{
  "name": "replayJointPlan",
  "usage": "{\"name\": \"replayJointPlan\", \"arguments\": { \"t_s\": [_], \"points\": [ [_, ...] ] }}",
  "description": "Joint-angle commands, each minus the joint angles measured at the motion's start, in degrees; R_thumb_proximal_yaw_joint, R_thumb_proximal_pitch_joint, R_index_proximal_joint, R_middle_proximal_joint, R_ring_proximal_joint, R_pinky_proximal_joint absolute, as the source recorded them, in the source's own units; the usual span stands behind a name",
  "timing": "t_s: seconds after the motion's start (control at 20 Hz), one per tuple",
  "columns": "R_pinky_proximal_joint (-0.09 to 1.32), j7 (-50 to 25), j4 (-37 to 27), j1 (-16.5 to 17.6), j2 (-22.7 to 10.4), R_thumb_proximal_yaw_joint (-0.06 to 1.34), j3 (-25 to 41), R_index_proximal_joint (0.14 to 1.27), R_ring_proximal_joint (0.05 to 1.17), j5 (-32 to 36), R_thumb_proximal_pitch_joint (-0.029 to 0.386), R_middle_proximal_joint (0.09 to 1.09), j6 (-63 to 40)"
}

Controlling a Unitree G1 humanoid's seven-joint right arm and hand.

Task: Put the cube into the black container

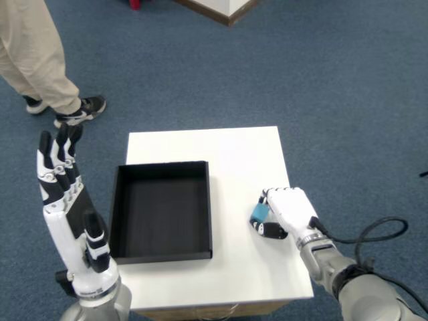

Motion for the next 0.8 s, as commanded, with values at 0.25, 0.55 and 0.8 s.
{"name": "replayJointPlan", "arguments": {
  "t_s": [0.25,0.55,0.8],
  "points": [
    [0.77,-2.2,1.05,-2.15,-1.1,0.76,-0.52,0.67,0.7,0.62,0.073,0.68,-0.91],
    [0.78,-2.18,1.01,-2.08,-1.06,0.78,-0.52,0.7,0.72,0.69,0.09,0.7,-0.76],
    [0.77,-2.18,1.0,-1.97,-1.1,0.78,-0.62,0.71,0.72,0.9,0.104,0.71,-0.67]
  ]
}}
